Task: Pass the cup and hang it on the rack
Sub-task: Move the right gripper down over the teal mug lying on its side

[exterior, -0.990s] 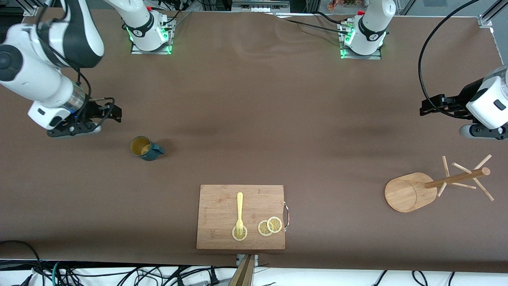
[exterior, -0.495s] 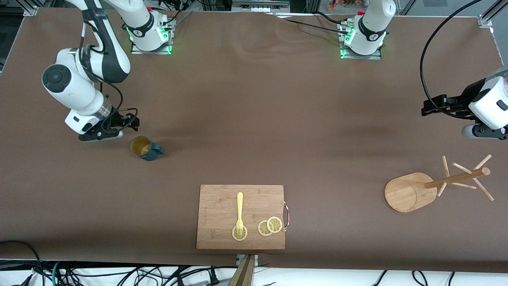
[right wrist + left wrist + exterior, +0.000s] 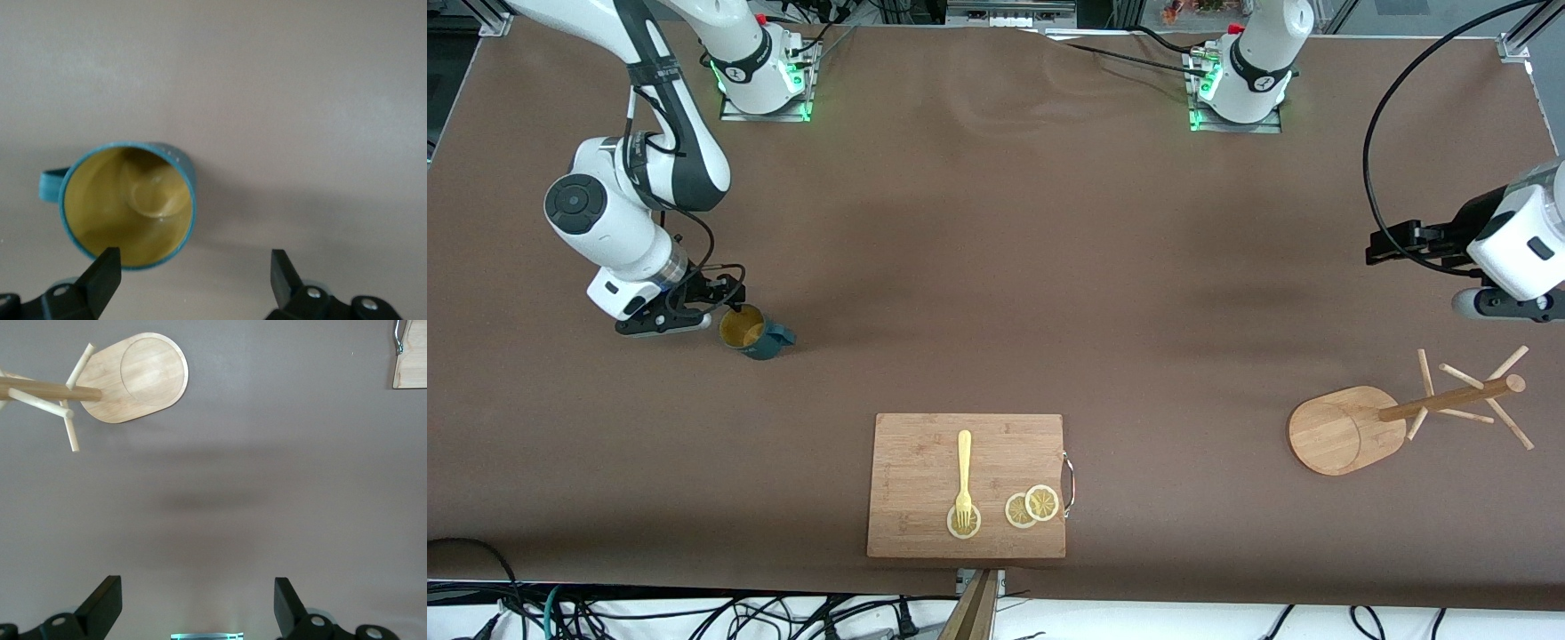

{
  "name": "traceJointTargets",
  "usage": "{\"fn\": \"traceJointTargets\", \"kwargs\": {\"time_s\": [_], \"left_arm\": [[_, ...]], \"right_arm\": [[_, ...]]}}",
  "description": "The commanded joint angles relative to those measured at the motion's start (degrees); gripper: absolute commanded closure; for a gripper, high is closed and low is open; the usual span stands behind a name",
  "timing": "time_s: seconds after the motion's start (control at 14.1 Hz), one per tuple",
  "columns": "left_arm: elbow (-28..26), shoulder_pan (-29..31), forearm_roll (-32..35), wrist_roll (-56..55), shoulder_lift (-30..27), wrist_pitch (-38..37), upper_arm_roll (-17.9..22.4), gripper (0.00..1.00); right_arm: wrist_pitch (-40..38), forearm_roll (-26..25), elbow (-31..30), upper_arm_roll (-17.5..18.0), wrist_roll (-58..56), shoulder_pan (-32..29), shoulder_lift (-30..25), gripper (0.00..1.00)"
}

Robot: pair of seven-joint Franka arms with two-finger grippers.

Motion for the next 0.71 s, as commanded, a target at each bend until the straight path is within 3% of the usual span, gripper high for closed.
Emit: {"fn": "traceJointTargets", "kwargs": {"time_s": [0.0, 0.64], "left_arm": [[2.0, -0.1, -0.1, 0.6, 0.9, -0.3, 0.3, 0.0], [2.8, 0.1, 0.1, 0.6, 0.9, -0.3, 0.4, 0.0]], "right_arm": [[-0.1, 0.5, 3.5, 0.4, 0.3, -0.5, 3.5, 0.01], [-0.3, 0.9, 3.4, 0.4, 0.3, -0.3, 3.8, 0.01]]}}
